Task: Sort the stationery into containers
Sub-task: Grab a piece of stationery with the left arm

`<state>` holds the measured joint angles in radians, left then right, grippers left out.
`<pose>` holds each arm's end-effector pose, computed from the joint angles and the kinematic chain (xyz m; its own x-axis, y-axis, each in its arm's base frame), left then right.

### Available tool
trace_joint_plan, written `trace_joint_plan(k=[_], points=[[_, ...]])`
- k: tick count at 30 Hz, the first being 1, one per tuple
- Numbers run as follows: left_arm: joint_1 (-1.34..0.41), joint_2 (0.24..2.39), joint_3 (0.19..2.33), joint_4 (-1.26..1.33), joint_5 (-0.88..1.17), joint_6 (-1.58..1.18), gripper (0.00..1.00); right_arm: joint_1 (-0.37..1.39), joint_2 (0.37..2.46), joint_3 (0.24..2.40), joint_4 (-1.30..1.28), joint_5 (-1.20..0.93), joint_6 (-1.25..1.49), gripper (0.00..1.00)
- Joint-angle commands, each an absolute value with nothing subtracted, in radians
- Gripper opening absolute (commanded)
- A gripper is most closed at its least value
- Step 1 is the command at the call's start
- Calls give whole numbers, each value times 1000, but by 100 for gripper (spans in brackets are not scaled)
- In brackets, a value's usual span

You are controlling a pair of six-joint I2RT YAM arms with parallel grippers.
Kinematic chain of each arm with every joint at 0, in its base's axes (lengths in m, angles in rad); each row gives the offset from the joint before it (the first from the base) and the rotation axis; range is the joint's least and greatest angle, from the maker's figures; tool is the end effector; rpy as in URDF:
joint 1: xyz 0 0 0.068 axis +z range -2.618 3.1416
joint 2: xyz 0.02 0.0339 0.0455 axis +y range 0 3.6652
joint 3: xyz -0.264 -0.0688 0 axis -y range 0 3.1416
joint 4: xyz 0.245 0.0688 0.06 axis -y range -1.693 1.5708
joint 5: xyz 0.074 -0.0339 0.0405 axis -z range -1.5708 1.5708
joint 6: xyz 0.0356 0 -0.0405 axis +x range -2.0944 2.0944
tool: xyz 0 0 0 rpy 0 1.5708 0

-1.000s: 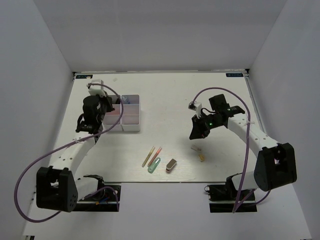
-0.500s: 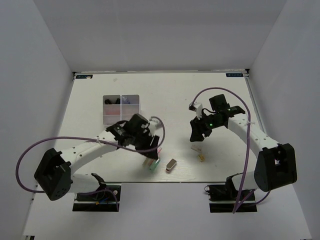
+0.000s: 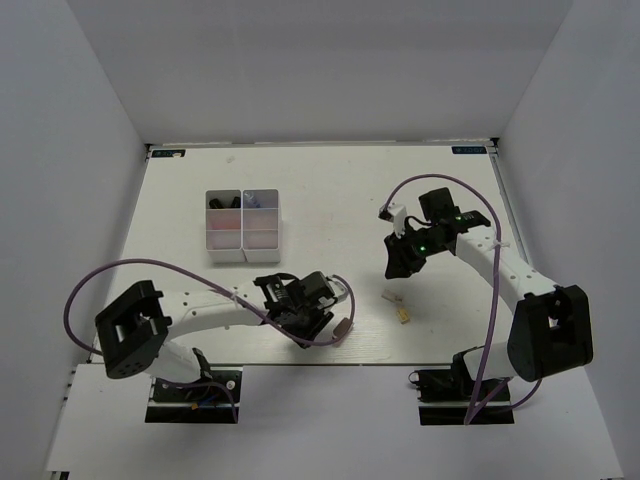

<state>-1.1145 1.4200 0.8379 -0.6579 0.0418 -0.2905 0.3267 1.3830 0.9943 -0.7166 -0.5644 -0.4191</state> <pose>0.1104 -0.2283 0.1863 -0.6579 0.6908 -0.2999 0.7457 0.6533 -0.1309 0.2467 0.1037 0.2425 -0.5702 -0.5562 -0.6045 -0.7998 0.5439 0.2540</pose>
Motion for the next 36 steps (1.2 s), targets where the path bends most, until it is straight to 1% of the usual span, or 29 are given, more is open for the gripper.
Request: trace_joint_plan(k=[1, 4, 5, 13, 16, 24, 26, 30, 31, 36], points=[[-1123, 1445, 854, -649, -115, -308, 49, 319, 1388, 1035, -733, -561, -413, 34], [-1123, 1451, 848, -627, -149, -314, 52, 314, 1388, 1034, -730, -569, -414, 34], [-1123, 1453, 844, -611, -149, -316, 52, 318, 1390, 1035, -732, -572, -414, 36], [-1121, 1500, 841, -566, -97, -337, 52, 307, 1390, 1039, -738, -578, -410, 36], [-1129, 1497, 841, -560, -91, -344, 49, 304, 1390, 1039, -738, -581, -410, 36], [-1134, 1523, 838, -551, -63, -362, 49, 298, 1387, 1040, -744, -594, -407, 36], [-1134, 1540, 841, -551, -66, -367, 57, 296, 1388, 1040, -744, -598, -410, 36], [-1147, 1530, 848, -571, -161, -379, 65, 287, 1394, 1042, -749, -607, -411, 36], [-1155, 1522, 848, -575, -191, -382, 72, 287, 1393, 1042, -750, -612, -417, 37], [-1170, 1462, 857, -617, -265, -394, 72, 284, 1397, 1046, -756, -627, -422, 37]])
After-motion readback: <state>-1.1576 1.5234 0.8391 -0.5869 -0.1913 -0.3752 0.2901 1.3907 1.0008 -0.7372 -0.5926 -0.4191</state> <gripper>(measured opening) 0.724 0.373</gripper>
